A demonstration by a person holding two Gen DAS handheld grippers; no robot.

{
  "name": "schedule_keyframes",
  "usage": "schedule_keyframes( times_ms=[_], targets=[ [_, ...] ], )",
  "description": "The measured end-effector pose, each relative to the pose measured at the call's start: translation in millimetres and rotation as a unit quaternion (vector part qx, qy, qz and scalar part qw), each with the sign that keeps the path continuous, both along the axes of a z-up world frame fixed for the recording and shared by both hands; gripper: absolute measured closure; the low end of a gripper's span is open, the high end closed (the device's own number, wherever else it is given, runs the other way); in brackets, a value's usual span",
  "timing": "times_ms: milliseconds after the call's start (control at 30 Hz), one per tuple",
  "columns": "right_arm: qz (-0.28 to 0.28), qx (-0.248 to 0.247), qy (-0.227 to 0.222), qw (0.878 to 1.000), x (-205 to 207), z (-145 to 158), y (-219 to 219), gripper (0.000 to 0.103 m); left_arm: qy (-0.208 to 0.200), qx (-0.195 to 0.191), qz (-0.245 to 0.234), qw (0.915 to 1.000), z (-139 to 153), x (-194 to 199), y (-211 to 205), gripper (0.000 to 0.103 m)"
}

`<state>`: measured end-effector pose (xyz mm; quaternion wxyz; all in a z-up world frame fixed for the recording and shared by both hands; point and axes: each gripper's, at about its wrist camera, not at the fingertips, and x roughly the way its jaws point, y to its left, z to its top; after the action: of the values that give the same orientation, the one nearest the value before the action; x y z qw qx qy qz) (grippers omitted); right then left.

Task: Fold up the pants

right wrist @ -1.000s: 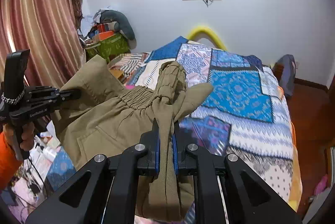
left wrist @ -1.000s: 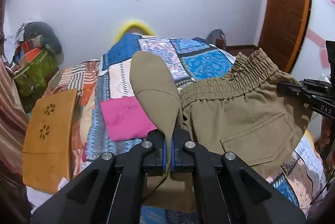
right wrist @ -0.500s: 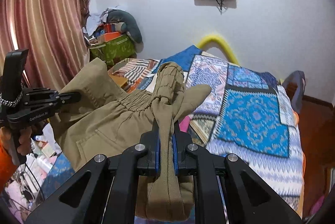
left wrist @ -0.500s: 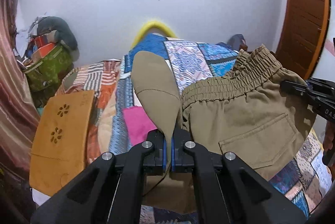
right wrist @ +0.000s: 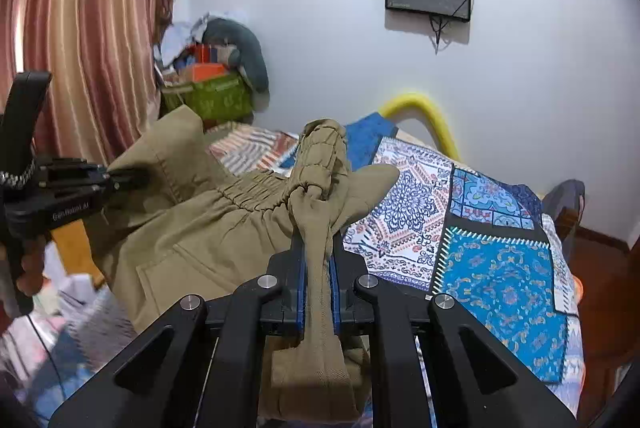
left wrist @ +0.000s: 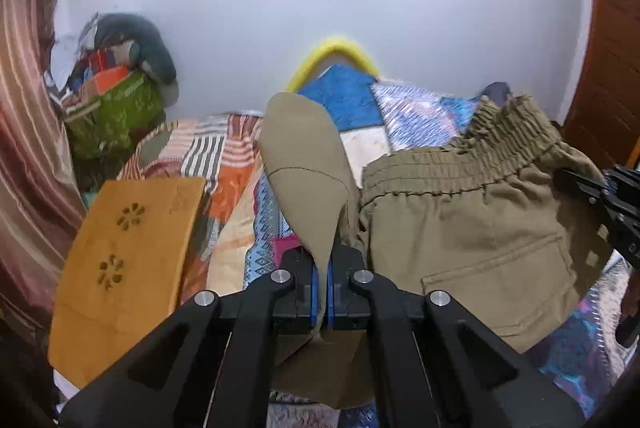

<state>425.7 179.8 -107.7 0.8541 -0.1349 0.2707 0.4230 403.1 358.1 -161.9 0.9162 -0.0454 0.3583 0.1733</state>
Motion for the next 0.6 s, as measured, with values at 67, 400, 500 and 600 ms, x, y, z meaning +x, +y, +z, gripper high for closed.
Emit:
schedule_keyframes(
  times_ms=[67,400,500,600],
  targets=[
    [-0.001,-0.019,0.007,1.000,6,-19,8,0.095,0.021,-0.003,0.006,0.9998,-26,12,9,0.100],
    [0.006,-0.111,0.115,0.987,6,-98,1,0.095,0.133,-0.044,0.016,0.9900,-133,15,32,0.098],
    [-0.005,-0.118,0.156,0.981,15,-108,-9,0.093,0.151,-0.070,0.026,0.9857,-146,9,41,0.097],
    [-0.015,-0.132,0.180,0.975,21,-111,-12,0.087,0.167,-0.084,0.040,0.9815,-155,4,50,0.092]
  ],
)
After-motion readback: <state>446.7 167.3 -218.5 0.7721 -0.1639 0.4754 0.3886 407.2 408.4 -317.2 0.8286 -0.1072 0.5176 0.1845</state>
